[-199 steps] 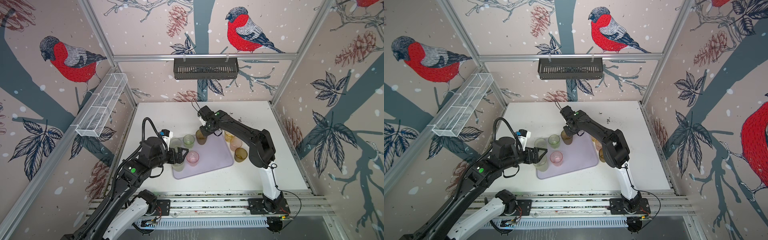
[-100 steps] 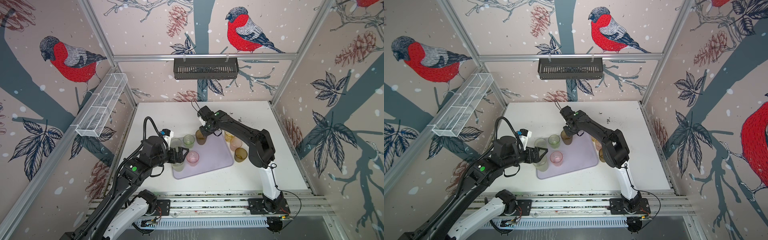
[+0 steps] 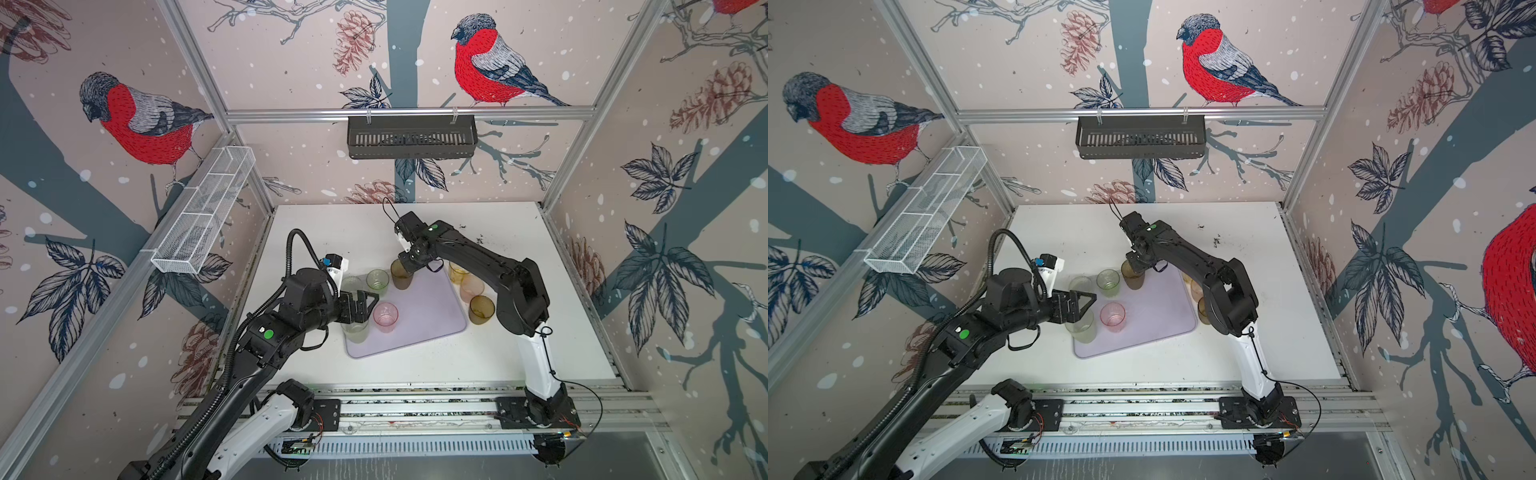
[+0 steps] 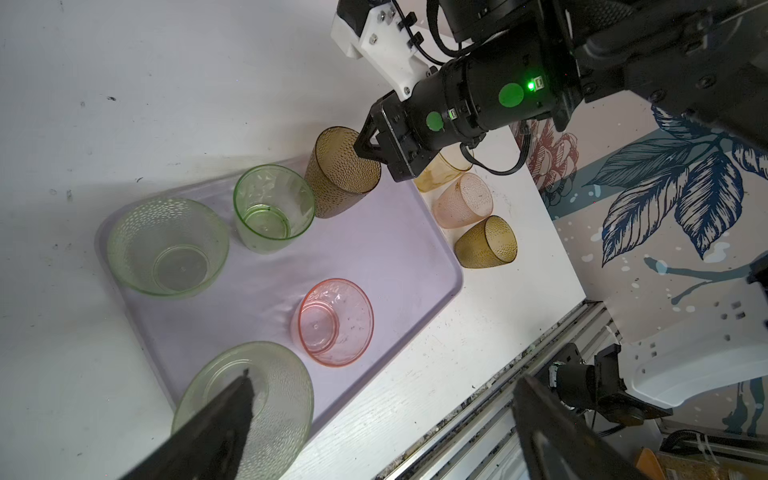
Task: Place the glasses into the tray
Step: 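Lower the amber dotted glass onto the tray beside the green glass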
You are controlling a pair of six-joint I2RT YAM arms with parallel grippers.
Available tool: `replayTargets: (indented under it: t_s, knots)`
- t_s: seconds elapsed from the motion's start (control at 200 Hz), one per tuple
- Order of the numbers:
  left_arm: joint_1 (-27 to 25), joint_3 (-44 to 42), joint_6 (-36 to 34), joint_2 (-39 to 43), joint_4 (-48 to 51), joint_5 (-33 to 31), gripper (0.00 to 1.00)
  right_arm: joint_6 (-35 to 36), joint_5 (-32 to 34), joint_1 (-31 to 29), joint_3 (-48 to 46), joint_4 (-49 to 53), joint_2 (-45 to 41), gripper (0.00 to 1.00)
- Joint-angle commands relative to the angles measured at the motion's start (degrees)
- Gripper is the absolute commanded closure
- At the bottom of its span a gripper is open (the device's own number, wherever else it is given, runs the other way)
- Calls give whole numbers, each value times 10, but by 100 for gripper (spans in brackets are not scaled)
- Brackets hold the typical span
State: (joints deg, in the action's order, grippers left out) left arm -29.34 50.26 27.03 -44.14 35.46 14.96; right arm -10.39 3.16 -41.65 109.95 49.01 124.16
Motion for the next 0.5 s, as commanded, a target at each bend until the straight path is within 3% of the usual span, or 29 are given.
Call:
replayTargets:
  t_s: [0.0,0.285,0.495]
  knots:
    - [0,6,-1,2,-13,1,3,3,5,-1,1,6,3,96]
    - [0,7,1,5,-11,0,3,4,5,-1,-3,6,1,95]
    - [0,8,0,6,-9,0,3,2,4,-1,-11,-1,-6,88]
